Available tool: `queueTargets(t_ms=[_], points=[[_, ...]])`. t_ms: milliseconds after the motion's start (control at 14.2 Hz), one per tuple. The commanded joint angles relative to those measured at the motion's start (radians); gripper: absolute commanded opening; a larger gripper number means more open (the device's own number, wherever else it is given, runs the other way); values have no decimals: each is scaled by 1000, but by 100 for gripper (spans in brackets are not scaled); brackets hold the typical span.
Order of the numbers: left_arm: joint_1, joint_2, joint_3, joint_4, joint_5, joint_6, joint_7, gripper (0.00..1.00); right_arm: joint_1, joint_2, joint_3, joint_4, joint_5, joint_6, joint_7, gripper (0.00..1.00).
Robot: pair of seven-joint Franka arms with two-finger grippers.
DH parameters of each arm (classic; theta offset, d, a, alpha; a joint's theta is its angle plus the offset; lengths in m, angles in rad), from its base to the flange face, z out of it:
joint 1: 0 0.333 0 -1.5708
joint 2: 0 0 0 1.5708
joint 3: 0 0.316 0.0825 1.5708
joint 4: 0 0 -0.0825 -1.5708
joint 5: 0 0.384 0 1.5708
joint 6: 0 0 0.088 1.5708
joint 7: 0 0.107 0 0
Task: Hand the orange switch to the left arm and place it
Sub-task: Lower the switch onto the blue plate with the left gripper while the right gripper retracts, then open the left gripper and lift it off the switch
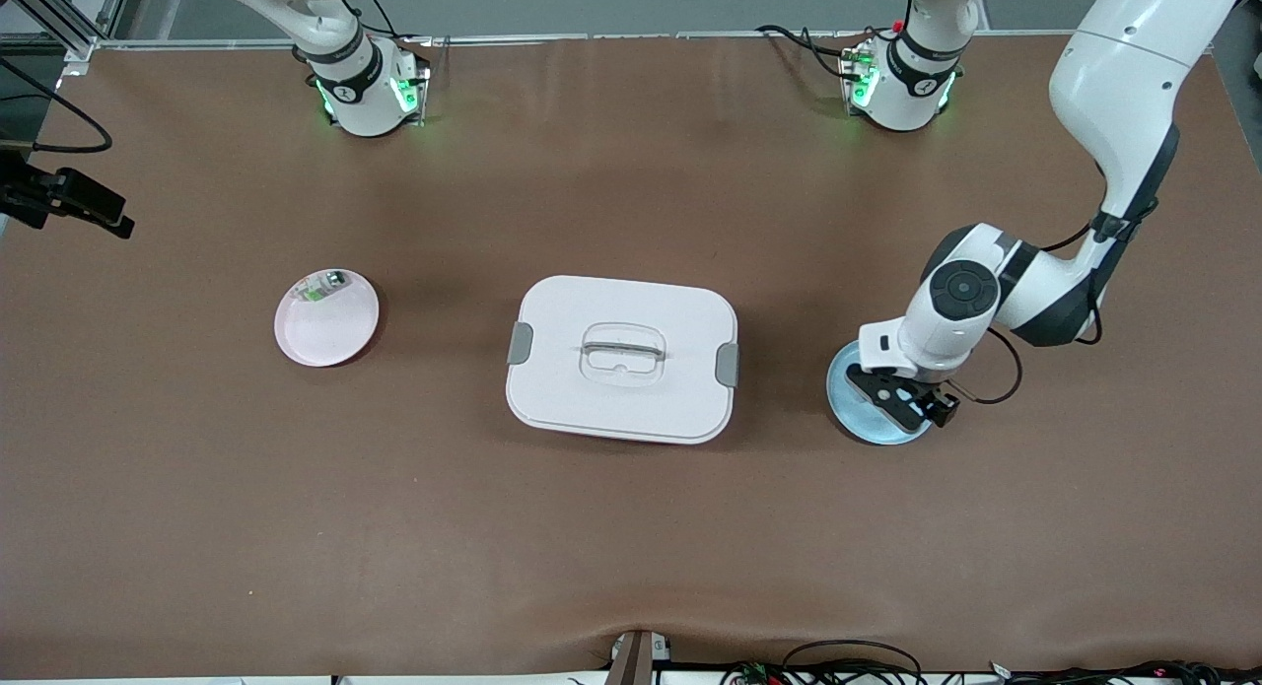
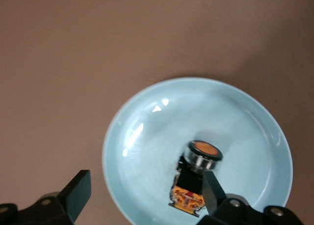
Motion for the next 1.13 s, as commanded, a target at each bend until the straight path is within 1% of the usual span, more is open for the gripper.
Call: queueTargets(t_ms=[0,71,141,282,353,494,564,705,917,1058], points=[[0,-62,-20,106,-116,-165,-69,100,-11,17,15,37,-3,-2,-5,100],[-1,-62,-20,181,-172,-243,-70,100,-14,23,15,40,-1,2,-3,100],[-1,-62,-20,236,-202,-294,-70,100,-16,24,15,42,11,4,-6,100],[3,-63,-20,324,-256,-386,-75,100,-35,22,12,42,51,1,-8,100],[8,-80,-20,346,-270,-425,-93,100,-39,24,14,42,57,2,-8,100],[17,-166,-16,355,-313,-471,-193,100,-34,24,15,42,57,4,-8,100],[19,-193,-13,367,-336,-502,-214,100,-36,24,15,42,57,5,-8,100],[29,-215,-12,416,-361,-583,-219,100,-36,24,15,42,57,5,-8,100],[46,-237,-13,520,-365,-727,-218,100,-48,31,17,42,58,7,-6,100],[63,-253,-15,557,-364,-750,-219,100,-48,33,18,42,58,7,-6,100]])
